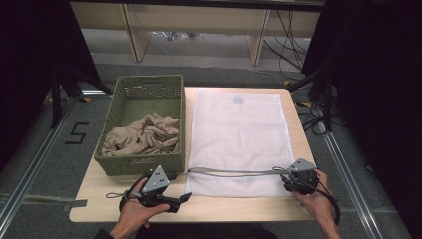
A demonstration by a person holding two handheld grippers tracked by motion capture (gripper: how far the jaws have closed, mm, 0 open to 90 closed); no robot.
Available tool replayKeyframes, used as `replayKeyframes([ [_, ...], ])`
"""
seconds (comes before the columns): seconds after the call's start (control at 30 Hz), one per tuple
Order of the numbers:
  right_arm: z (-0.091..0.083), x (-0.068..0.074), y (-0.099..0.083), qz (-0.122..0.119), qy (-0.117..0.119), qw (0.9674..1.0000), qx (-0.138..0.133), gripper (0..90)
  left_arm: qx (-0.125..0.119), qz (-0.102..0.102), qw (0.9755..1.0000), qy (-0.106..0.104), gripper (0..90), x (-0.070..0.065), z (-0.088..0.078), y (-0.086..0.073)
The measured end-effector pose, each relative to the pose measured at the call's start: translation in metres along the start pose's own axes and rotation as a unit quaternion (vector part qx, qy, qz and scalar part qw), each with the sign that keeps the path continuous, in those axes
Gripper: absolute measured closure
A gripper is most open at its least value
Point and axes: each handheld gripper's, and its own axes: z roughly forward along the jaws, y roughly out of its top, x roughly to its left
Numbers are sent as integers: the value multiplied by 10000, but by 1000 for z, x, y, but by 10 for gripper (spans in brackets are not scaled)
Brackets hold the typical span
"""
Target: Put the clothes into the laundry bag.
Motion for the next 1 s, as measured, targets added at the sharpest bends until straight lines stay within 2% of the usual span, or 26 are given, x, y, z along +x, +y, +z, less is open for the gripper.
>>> replayKeyframes([
  [0.07, 3, 1, 3, -16, -47, 9999, 92, 443, -5, 4, 10000, -4, 219, 0, 0, 0],
  [0.1, 8, 0, 5, -201, -57, 9997, 159, 454, -3, 0, 10000, -5, 219, 0, 0, 0],
  [0.13, 8, 0, 5, -201, -57, 9997, 159, 454, -3, 0, 10000, -5, 219, 0, 0, 0],
  [0.2, 14, 2, 9, -350, -92, 9990, 272, 463, -38, -47, 10000, -6, 219, 0, 1, 0],
  [0.23, 17, 2, 11, -428, -105, 9986, 302, 464, -11, 50, 10000, -45, 219, 1, 1, 1],
  [0.27, 18, 3, 12, -380, -89, 9986, 349, 464, -15, 75, 10000, -43, 220, 1, 1, 1],
  [0.3, 20, 3, 14, -498, -118, 9982, 303, 464, -15, 90, 9999, -55, 221, 2, 1, 1],
  [0.33, 21, 4, 17, -458, -116, 9983, 331, 463, -19, -29, 10000, -43, 221, 0, 1, 0],
  [0.4, 23, 5, 18, -473, -133, 9983, 312, 462, -21, -12, 10000, -49, 221, 0, 2, 0],
  [0.43, 26, 5, 21, -570, -115, 9979, 288, 470, -25, -13, 10000, -52, 221, 0, 2, 0],
  [0.53, 31, 8, 27, -668, -217, 9972, 250, 472, -10, -3, 10000, -55, 221, 0, 2, 0],
  [0.57, 34, 10, 33, -659, -109, 9975, 214, 495, -24, -18, 10000, -57, 221, 0, 2, 0],
  [0.63, 38, 13, 38, -786, -82, 9968, 111, 523, -29, -26, 10000, -63, 223, 0, 2, 1],
  [0.7, 39, 17, 43, -779, -4, 9969, 78, 542, 21, 9, 10000, -15, 223, 1, 2, 0],
  [0.77, 41, 25, 52, -911, 200, 9956, -32, 586, 13, 96, 10000, -10, 224, 2, 2, 0],
  [0.8, 43, 31, 59, -1102, 231, 9936, -112, 611, -41, 98, 9999, -70, 224, 3, 2, 1],
  [0.83, 44, 36, 62, -1021, 354, 9941, -100, 624, -52, 88, 9999, -85, 226, 3, 2, 1],
  [0.87, 44, 38, 65, -1036, 431, 9937, -71, 640, -34, 105, 9999, -72, 228, 3, 2, 1],
  [0.93, 45, 41, 68, -1062, 491, 9931, -80, 655, 8, 110, 9999, -46, 229, 3, 1, 1],
  [0.97, 49, 43, 75, -1236, 598, 9904, -159, 682, 7, 53, 10000, -28, 230, 2, 1, 0],
  [1.0, 49, 47, 76, -1093, 601, 9920, -175, 696, 7, 53, 10000, -28, 229, 2, 1, 0],
])
